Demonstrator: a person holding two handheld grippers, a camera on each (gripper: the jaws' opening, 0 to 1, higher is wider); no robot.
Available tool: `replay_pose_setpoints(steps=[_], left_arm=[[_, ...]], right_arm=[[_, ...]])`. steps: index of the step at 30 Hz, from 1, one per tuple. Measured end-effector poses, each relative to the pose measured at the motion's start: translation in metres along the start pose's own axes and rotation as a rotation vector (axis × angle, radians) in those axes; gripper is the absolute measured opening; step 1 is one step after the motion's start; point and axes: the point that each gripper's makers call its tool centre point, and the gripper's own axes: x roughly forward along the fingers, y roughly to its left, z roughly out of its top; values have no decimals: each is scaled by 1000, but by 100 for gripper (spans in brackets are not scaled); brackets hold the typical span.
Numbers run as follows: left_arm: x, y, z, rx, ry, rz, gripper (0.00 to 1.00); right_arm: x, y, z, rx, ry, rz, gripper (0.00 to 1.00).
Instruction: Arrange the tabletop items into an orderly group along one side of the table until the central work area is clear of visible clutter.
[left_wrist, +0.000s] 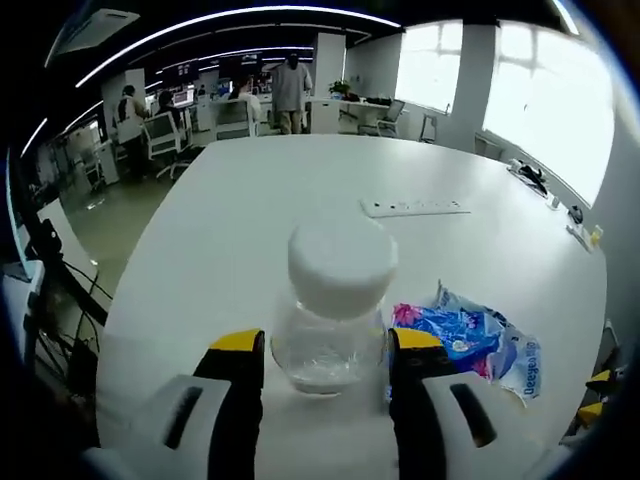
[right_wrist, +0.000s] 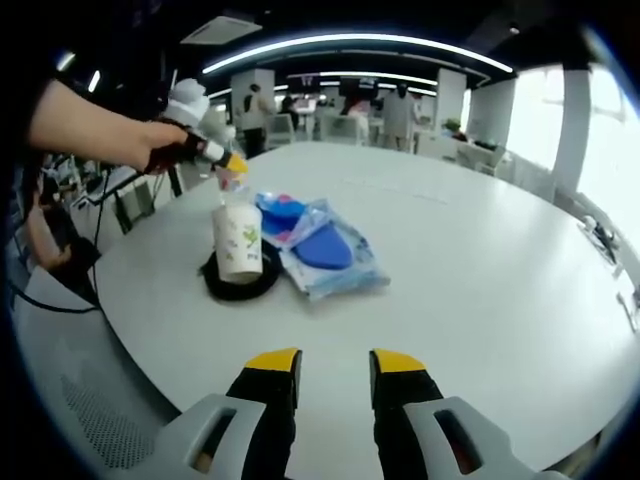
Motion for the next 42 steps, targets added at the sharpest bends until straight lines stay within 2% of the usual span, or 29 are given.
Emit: replay_pose_setpoints(steps=[2,4,6,9,11,14,16,18,21,27,30,32,35,37,39,41,42], left_arm=[[-4,-1,-2,0,-3,-10,59],[-9,-2,-10,0,-2,-3,71],[-15,-3,-22,5,8,-6,76],[-25,-5,-42,2,34,-17,69],[-32,-4,-53,-14,35,-16,69],[-39,-4,-65,-26,35,-24,69],[-42,-2,-65,-28,34,-28,68],[-45,0,-55,-29,6,-27,69],[-48,2,-29,-32,-61,-37,70],[-47,-4,27,113,-170,-70,66],[-44,-9,45,142,-179,-103,59],[-40,-11,53,194,-168,-116,50],[-35,-14,59,220,-148,-129,34],[-31,-14,60,216,-133,-127,31],[-29,-14,60,207,-128,-116,32],[-29,-13,55,197,-99,-106,22],[-29,-8,57,194,-111,-72,21]], right_arm=[[0,0,1,3,-3,0,26],[0,0,1,4,-5,0,25],[0,1,2,2,-8,4,25],[0,3,2,-6,-8,11,25],[0,4,2,-10,-8,13,25],[-1,5,2,-7,-10,17,25],[0,6,2,-6,-8,24,25],[0,7,1,-6,-7,31,24],[0,9,0,-11,-1,39,24],[0,9,0,-6,-4,40,24],[-1,7,1,4,-10,33,23],[-1,6,2,7,-13,28,23],[-1,5,2,13,-16,22,23],[-2,4,3,15,-20,17,23],[-2,3,3,20,-22,13,23],[-2,2,3,22,-22,9,23],[-2,2,4,25,-25,8,23]])
